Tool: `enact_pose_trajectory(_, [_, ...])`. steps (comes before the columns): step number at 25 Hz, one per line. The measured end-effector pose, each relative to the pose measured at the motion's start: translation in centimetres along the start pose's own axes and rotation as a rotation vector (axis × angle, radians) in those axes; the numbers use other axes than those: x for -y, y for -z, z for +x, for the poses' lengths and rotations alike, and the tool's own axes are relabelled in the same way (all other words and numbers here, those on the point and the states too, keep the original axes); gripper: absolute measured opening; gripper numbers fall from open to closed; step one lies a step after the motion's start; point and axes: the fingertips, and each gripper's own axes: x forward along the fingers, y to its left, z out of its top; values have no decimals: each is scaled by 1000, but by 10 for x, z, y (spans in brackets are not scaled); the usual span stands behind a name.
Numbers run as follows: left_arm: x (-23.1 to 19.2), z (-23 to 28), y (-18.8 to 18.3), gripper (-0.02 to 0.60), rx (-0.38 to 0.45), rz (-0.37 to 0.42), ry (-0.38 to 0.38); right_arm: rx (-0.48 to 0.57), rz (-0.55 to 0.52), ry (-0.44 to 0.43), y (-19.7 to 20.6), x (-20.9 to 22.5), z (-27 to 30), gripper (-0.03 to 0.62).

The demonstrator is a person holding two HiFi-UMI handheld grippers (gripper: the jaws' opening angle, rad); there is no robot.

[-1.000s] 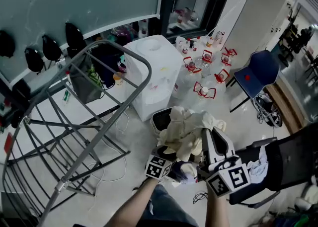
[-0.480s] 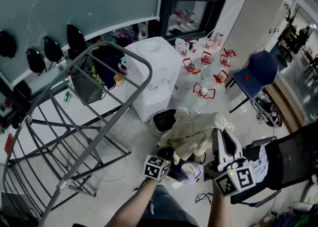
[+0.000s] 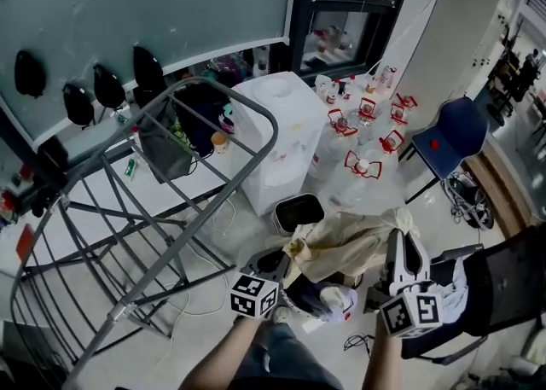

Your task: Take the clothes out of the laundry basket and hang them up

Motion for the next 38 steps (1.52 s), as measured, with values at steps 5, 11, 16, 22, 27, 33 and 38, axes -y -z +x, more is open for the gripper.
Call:
enact_pose_trajectory(5, [-5,-45,-55,25,126,14,-38,-96,-32,45,26,-11,7,35])
enact_pose_trajectory(11, [-7,-113,-105,25,254,41,-110,-151,-59,-35,49,-53,22,35])
enact_pose_trajectory(16, [-21,-164,-119,25,318,42,-210,-127,-65,-162,41,-103,41,35])
enact_pose_trajectory(22, [-43,-234,-124,25,381,52,-365,-86,-91,-378,37,-188,63,35])
enact_pose_trajectory(27, [-66,-309,-117,26,419,54,-540,-87,-79,-554,47,-272,69,35])
enact_pose_trajectory(33, [-76,-377,-123,25,474,49,-715,-78,-63,-749,44,-353,73,35])
enact_pose_trajectory(38, [-85,-392,-132,26,515,38,-816,-81,-66,-843,39,-382,88,35])
